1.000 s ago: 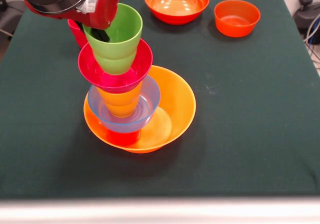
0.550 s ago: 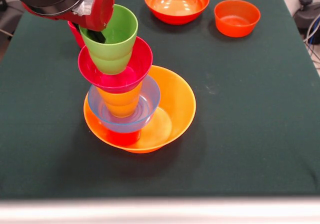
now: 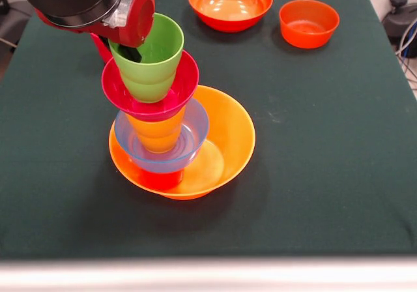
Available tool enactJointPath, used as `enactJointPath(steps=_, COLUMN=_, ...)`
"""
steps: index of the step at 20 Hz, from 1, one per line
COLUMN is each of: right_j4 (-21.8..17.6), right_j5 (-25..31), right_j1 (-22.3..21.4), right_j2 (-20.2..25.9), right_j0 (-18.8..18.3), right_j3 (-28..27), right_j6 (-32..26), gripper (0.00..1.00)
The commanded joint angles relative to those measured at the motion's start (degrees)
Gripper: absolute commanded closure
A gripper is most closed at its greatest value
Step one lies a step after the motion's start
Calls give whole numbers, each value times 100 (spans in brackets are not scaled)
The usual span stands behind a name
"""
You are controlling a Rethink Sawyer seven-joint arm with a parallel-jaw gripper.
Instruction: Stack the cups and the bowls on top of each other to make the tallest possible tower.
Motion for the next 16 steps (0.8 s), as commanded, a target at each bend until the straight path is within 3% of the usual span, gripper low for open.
enactJointPath(steps=1, right_j4=34, right_j5=-480, right_j1=30, right_j2=-450, right_j0=22, right_j3=476, right_j6=-1573, gripper=100)
enactJointPath(steps=16, right_j4=84, right_j5=-563, right_j1=21, right_j2=-513, right_j0=42, right_j3=531, right_j6=-1523, gripper=100)
